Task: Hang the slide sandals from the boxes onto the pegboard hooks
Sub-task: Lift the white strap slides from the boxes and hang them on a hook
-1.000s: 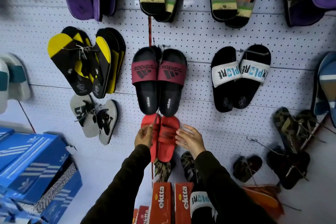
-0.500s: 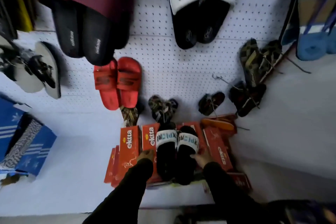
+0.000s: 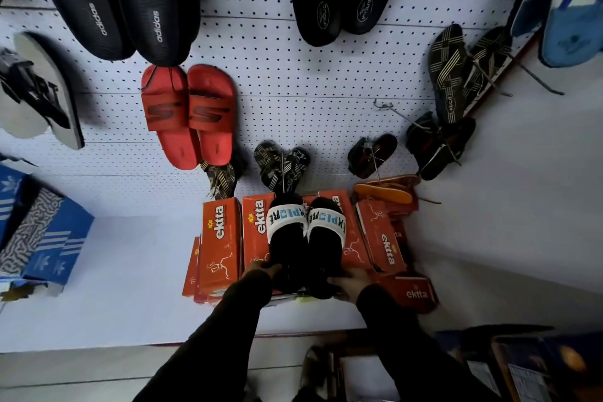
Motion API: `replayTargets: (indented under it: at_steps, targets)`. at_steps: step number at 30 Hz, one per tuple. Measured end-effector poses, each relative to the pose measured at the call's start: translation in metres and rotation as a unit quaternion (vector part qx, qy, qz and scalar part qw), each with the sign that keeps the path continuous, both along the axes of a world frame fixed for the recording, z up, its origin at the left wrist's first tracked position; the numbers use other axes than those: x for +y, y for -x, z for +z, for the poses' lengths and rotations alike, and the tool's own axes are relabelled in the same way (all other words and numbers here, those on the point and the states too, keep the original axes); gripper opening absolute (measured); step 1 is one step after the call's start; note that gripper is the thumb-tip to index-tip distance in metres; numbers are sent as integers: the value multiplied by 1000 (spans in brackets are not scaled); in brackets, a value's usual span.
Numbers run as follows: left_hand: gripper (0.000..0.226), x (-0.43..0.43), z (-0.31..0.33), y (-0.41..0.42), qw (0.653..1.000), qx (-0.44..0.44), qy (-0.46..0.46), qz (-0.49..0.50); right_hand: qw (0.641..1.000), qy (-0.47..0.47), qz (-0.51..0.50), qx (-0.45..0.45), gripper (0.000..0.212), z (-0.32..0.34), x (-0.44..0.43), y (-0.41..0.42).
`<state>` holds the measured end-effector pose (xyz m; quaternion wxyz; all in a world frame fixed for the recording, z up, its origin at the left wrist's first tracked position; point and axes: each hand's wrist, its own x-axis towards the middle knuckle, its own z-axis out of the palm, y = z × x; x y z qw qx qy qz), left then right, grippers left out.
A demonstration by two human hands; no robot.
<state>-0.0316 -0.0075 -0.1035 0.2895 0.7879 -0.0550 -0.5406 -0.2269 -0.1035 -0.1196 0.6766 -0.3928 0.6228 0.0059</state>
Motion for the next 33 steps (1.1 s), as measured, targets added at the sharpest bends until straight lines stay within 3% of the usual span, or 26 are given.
replayTargets:
  at_steps: [4, 8, 11, 16, 21, 33]
  targets:
    - [58, 6, 0, 5, 998, 3, 43, 42, 998, 42, -41, -27, 27, 12, 2, 4]
    - [49, 4, 20, 8, 988, -16, 119, 94, 989, 90, -69, -90, 36, 45, -3, 3]
    - [49, -2, 55, 11, 969, 2, 205, 137, 976, 161, -63, -133, 43, 74, -14, 1]
    - [44, -20, 109, 10, 936, -50, 312, 152, 940, 282, -63, -183, 47, 124, -32, -5]
    - [48, -36, 169, 1, 903, -87, 394, 150, 905, 352, -79, -226, 60, 184, -47, -15]
    - [42, -82, 296, -14, 815, -122, 548, 142, 827, 455, -92, -317, 53, 326, -79, -22]
